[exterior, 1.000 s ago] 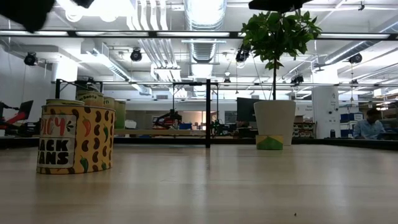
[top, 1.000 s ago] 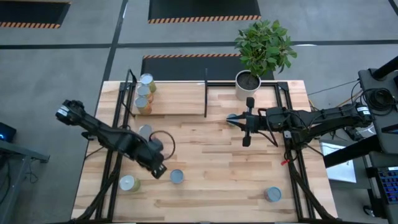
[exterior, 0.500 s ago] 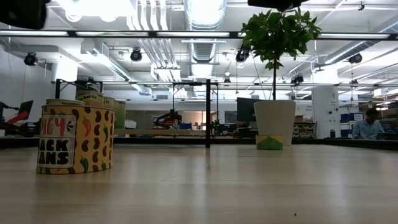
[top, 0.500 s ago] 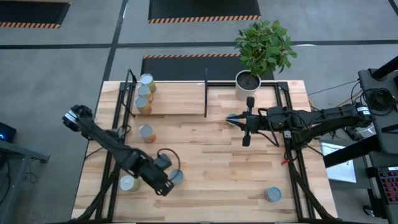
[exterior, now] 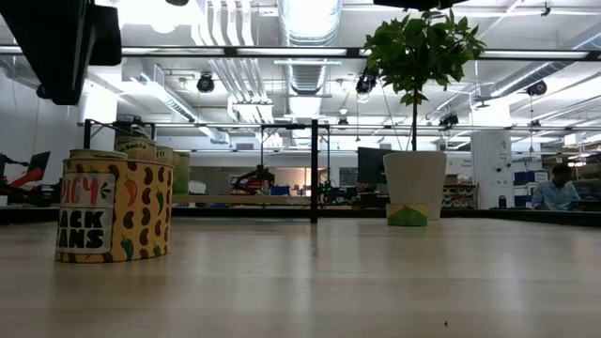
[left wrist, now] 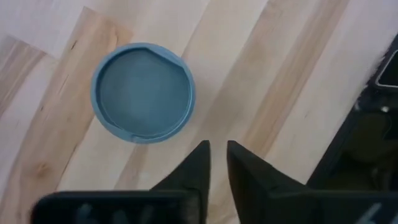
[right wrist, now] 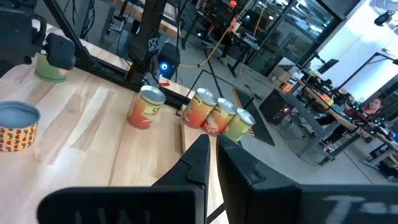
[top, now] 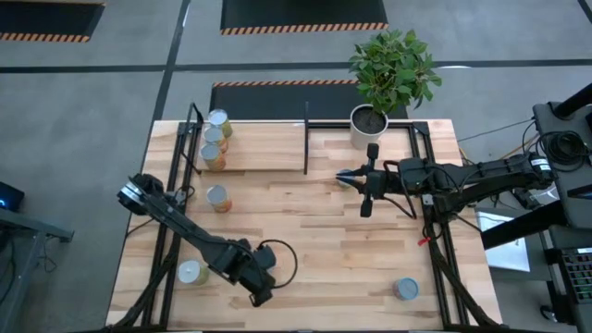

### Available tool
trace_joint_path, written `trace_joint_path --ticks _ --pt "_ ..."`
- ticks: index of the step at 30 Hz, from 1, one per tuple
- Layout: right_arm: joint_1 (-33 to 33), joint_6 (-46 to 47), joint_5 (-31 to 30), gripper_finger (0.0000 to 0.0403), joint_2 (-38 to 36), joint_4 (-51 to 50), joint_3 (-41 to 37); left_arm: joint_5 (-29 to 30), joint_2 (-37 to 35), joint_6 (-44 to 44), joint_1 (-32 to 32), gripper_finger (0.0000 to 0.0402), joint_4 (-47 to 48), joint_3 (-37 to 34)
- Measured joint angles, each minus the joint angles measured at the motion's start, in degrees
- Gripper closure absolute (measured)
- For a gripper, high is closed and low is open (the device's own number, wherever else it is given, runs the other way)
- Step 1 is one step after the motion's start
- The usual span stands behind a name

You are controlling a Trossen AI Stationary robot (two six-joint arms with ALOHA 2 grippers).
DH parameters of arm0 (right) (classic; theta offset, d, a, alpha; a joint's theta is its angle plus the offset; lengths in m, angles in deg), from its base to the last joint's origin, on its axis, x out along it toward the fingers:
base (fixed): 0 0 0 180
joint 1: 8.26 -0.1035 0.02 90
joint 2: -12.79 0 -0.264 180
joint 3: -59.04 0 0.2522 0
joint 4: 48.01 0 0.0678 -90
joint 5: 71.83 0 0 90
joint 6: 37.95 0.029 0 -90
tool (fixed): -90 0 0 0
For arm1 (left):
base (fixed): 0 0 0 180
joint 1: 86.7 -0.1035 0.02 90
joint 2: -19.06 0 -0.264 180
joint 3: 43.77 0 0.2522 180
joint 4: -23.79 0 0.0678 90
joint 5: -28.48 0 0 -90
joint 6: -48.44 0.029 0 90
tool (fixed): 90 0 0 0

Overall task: Pick and place cans onto a shelf
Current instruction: Put the yellow spicy beans can on the shelf

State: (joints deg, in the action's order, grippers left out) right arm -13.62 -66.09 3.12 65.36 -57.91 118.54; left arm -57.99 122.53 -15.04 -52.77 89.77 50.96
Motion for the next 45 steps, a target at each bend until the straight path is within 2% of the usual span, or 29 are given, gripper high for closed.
trace_joint_path --ticks 5,15,20,25,36,45 --pt "0.0 -0.1 0.0 0.0385 0.0 0.11 0.0 0.1 -0.01 -2.19 -0.27 0.0285 0.31 -0.1" --pt "0.0 -0.18 0.0 0.0385 0.0 0.28 0.0 3.52 1.1 -7.78 -1.7 0.009 1.29 -0.2" --pt "0.0 -0.18 0.0 0.0385 0.0 0.28 0.0 4.07 2.26 -7.98 -1.7 0.0028 0.9 -0.21" --pt "0.02 -0.18 0.02 0.0385 0.0 0.28 0.0 5.67 2.33 -7.58 -1.7 0.0009 1.24 -0.47" --pt "0.0 -0.04 0.02 0.0385 0.0 0.24 0.0 9.09 2.33 -8.61 -1.68 0.0017 0.32 -2.35" --pt "0.0 -0.03 0.02 0.0385 0.0 -0.17 0.0 9.53 2.29 -8.81 -1.68 0.0023 -0.2 -3.93"
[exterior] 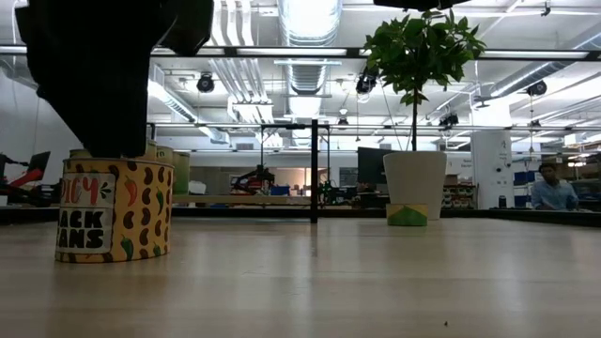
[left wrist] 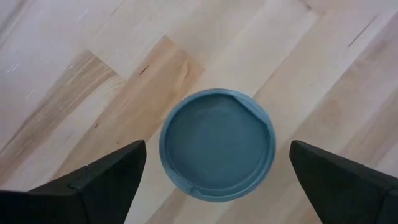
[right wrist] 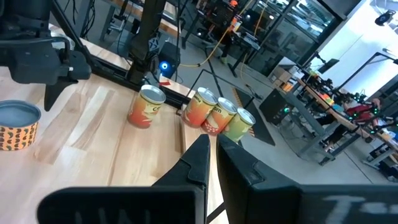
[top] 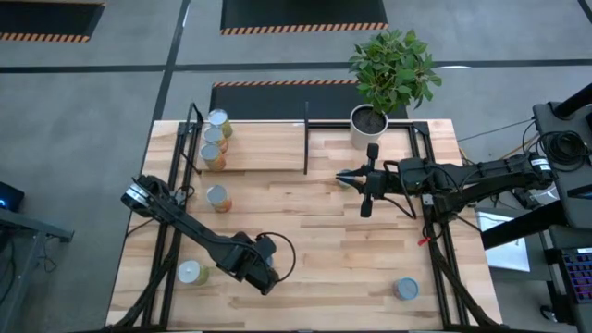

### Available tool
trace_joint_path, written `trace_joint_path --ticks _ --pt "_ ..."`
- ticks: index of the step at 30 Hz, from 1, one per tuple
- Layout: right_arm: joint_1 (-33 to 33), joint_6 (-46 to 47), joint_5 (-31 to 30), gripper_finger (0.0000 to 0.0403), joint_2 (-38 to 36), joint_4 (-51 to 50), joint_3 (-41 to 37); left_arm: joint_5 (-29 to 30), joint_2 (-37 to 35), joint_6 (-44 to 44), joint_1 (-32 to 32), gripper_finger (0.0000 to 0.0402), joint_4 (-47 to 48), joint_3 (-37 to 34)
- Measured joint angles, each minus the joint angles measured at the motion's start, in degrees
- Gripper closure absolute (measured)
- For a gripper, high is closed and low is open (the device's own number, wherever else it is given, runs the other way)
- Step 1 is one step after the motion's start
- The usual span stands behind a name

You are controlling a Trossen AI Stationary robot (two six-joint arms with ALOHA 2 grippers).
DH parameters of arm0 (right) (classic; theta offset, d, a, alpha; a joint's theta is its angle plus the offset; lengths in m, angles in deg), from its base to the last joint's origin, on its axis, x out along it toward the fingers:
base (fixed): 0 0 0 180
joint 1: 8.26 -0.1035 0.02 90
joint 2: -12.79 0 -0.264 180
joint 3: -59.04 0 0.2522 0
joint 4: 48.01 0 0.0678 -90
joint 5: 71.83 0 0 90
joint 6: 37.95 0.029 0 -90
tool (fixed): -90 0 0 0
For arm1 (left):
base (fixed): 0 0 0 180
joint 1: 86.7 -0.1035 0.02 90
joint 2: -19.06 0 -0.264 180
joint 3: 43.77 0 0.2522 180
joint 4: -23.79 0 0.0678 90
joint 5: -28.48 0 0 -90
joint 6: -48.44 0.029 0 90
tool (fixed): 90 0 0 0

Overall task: Pick and place cans onto a shelf
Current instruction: Put the yellow spicy beans can on the shelf

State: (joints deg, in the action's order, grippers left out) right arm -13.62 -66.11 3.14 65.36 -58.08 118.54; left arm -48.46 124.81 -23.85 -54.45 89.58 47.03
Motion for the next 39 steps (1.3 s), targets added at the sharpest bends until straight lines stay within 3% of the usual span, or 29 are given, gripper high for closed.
trace_joint_path --ticks 12,24,32,39 --pt "0.0 -0.23 0.0 0.0385 0.0 0.0 0.0 0.08 -0.04 -1.27 0.0 0.0035 -9.28 -5.89" --pt "0.01 -0.39 0.0 0.0385 0.0 0.0 0.0 -0.09 -0.24 -2.19 0.11 0.0104 -10.29 -5.78" --pt "0.0 -0.37 0.0 0.0385 0.0 0.02 0.0 -0.57 -0.66 2.57 -1.36 0.0108 0.93 2.01" --pt "0.01 -0.37 0.0 0.0385 0.0 0.02 0.0 -0.28 -0.79 15.06 -6.93 0.0107 9.5 12.66"
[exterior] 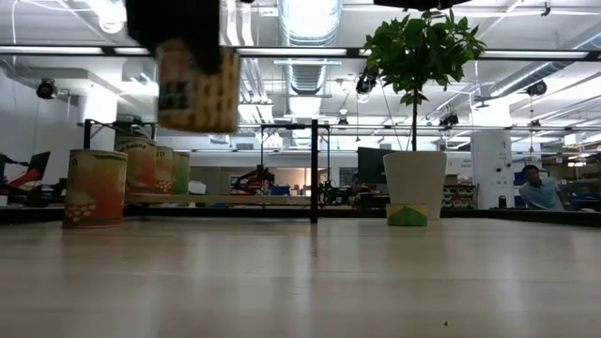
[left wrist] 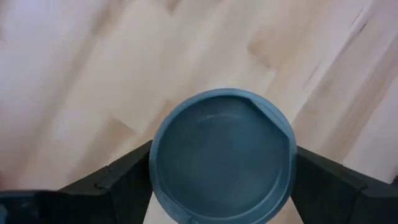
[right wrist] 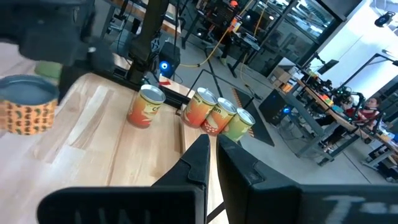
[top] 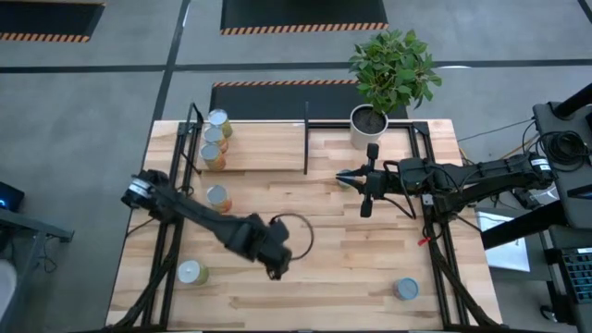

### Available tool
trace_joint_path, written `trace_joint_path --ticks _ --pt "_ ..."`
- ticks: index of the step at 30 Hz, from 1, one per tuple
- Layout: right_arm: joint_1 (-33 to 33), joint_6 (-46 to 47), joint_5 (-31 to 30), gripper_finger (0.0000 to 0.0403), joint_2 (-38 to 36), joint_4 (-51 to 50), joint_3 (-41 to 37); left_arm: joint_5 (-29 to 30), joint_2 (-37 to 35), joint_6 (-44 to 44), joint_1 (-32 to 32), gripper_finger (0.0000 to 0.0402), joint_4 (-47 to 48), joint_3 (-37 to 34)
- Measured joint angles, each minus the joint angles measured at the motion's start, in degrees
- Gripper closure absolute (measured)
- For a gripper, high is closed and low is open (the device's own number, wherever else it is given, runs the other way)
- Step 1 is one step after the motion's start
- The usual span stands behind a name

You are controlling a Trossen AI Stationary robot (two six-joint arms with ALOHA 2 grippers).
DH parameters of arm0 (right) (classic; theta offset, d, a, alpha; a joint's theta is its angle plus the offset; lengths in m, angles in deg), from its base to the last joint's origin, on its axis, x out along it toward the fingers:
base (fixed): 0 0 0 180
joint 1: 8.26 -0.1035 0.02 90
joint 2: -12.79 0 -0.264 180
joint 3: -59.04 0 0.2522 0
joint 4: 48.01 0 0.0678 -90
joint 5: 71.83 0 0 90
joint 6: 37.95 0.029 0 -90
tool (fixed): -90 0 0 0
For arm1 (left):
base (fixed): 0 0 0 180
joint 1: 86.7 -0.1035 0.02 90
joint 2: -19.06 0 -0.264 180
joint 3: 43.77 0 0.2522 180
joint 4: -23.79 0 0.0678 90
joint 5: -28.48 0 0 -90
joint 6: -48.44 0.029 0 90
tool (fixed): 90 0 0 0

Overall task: Pick and place cans onto a shelf
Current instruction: Put the yellow spicy beans can on the shelf

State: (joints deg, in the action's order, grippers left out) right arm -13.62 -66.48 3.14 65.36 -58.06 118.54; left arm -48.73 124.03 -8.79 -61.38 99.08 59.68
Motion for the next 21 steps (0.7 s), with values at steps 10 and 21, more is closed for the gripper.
trace_joint_path --ticks 10,21 --pt "-0.01 -0.02 0.0 0.0385 0.0 -0.22 0.0 4.38 -0.52 25.95 -13.61 0.0107 6.95 6.95" --pt "0.01 -0.15 -0.02 0.0385 0.0 -0.46 0.0 6.24 -1.03 45.71 -31.48 0.0106 3.69 1.25"
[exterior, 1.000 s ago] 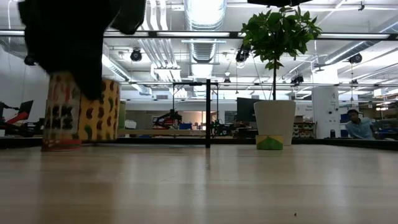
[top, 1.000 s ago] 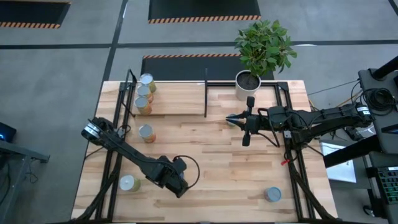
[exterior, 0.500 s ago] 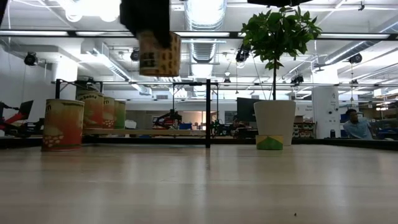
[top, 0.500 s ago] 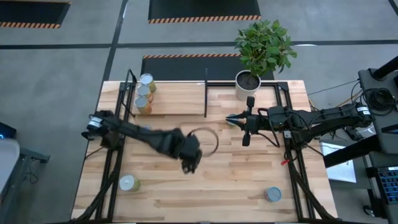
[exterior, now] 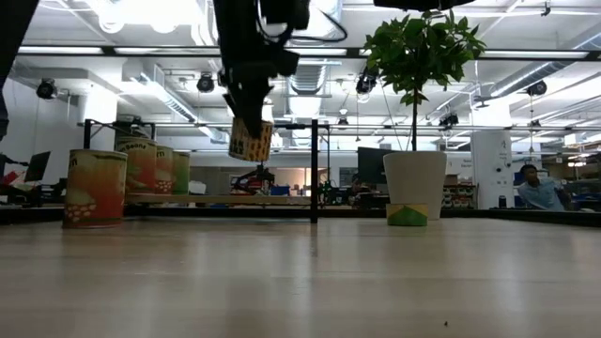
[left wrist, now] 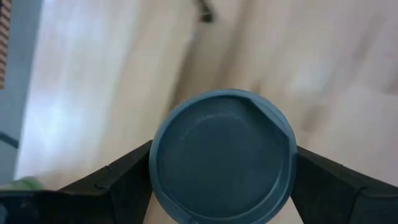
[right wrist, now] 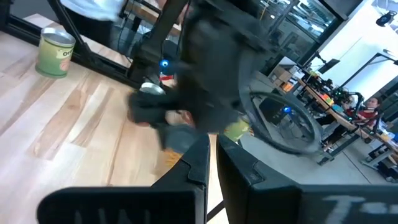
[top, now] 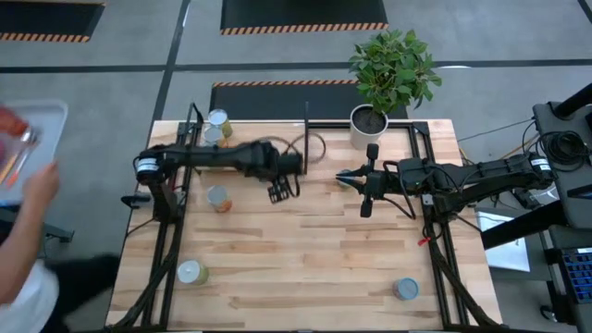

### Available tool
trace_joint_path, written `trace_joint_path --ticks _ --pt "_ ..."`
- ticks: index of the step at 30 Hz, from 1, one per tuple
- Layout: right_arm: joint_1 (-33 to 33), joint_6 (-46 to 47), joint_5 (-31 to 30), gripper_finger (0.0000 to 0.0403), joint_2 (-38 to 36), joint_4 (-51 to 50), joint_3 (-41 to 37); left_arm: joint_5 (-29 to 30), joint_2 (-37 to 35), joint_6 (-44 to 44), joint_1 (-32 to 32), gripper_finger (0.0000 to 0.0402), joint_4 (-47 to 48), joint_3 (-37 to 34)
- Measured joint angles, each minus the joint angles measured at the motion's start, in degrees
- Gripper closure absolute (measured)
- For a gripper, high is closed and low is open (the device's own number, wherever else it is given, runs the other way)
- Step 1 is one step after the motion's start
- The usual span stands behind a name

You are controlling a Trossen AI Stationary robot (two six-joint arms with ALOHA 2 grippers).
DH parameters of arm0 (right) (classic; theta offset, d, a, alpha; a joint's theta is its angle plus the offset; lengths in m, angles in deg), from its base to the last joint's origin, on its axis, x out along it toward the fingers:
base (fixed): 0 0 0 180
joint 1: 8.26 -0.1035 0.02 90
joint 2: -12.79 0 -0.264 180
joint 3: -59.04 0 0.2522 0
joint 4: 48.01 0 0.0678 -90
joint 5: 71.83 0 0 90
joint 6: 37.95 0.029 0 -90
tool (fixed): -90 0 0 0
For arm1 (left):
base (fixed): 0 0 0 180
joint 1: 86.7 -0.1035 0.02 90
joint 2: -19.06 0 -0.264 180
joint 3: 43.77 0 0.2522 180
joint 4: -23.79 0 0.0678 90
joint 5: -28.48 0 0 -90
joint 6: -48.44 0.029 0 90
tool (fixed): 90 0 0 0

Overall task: Pick and place cans onto a shelf
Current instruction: Put the yellow spicy beans can on the shelf

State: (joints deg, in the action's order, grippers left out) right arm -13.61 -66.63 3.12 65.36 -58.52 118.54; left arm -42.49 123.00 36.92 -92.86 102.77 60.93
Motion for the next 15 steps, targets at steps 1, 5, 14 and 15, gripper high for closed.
trace_joint_path --ticks 1,5,14,15 --pt "-0.01 -0.06 0.02 0.0385 0.0 -0.01 0.0 -0.02 -0.02 1.19 -1.64 0.0106 -0.75 -0.3" --pt "-0.02 -0.06 0.0 0.0385 0.0 -0.12 0.0 -0.57 -1.08 4.82 -7.35 0.0106 -4.52 -2.88" --pt "0.0 0.1 0.0 0.0385 0.0 -1.88 0.0 -11.83 -7.21 6.47 -18.18 0.0106 -16.83 -13.44" --pt "0.0 0.12 0.0 0.0385 0.0 -1.9 0.0 -11.95 -7.23 6.02 -19.03 0.0106 -17.02 -13.78"
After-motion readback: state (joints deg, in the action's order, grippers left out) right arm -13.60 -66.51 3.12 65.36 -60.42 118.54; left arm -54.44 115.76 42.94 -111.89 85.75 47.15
